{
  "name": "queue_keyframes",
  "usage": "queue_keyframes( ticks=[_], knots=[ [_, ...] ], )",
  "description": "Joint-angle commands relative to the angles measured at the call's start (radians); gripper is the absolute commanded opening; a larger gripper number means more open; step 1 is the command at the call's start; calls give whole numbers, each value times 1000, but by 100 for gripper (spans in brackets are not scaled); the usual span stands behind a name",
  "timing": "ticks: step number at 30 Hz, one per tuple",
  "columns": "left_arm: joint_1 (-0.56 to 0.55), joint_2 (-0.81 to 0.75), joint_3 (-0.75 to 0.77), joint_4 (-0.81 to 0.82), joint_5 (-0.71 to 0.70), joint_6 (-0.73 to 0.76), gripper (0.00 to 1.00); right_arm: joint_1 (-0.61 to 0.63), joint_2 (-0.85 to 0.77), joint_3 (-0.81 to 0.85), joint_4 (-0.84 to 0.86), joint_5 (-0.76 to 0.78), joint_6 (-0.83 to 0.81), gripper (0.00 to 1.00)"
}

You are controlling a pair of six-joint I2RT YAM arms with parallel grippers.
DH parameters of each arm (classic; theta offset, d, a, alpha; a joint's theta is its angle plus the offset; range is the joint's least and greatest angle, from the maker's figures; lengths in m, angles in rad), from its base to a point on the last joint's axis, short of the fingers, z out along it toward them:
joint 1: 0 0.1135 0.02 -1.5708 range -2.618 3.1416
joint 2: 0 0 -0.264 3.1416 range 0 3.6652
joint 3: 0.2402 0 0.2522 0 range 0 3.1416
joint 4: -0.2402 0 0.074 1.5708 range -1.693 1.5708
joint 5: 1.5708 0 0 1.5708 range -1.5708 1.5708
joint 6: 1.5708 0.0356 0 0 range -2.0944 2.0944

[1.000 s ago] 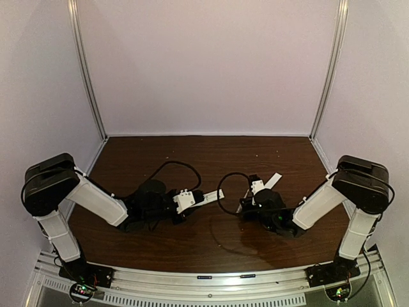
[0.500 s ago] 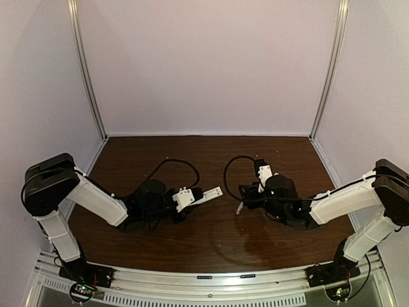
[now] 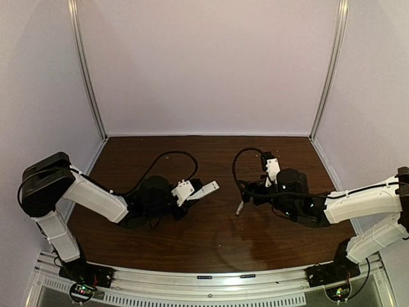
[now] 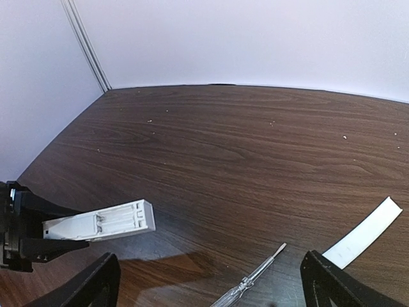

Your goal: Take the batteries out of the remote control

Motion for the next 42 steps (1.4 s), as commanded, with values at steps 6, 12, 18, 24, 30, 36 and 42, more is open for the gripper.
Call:
queue_keyframes(
  ticks=[6, 12, 18, 24, 30, 36, 42],
  knots=[
    [2, -102, 50, -169, -190, -376, 0, 11, -105, -5, -180, -17, 81, 100],
    [-3, -124, 71, -373, -414, -637, 0, 29, -156, 2, -271, -17, 172, 100],
    [-12, -156, 20, -485, -523, -840, 0, 85, -202, -13, -348, 1, 247, 100],
    [-42, -189, -21, -584, -607, -987, 0, 166, -247, -45, -394, 50, 322, 100],
    [-72, -215, -76, -604, -627, -1065, 0, 258, -261, -60, -442, 117, 366, 100],
    [-101, -222, -101, -634, -641, -1124, 0, 329, -275, -73, -463, 174, 404, 100],
    [-145, -219, -123, -669, -684, -1220, 0, 373, -272, -82, -484, 210, 430, 100]
  ],
)
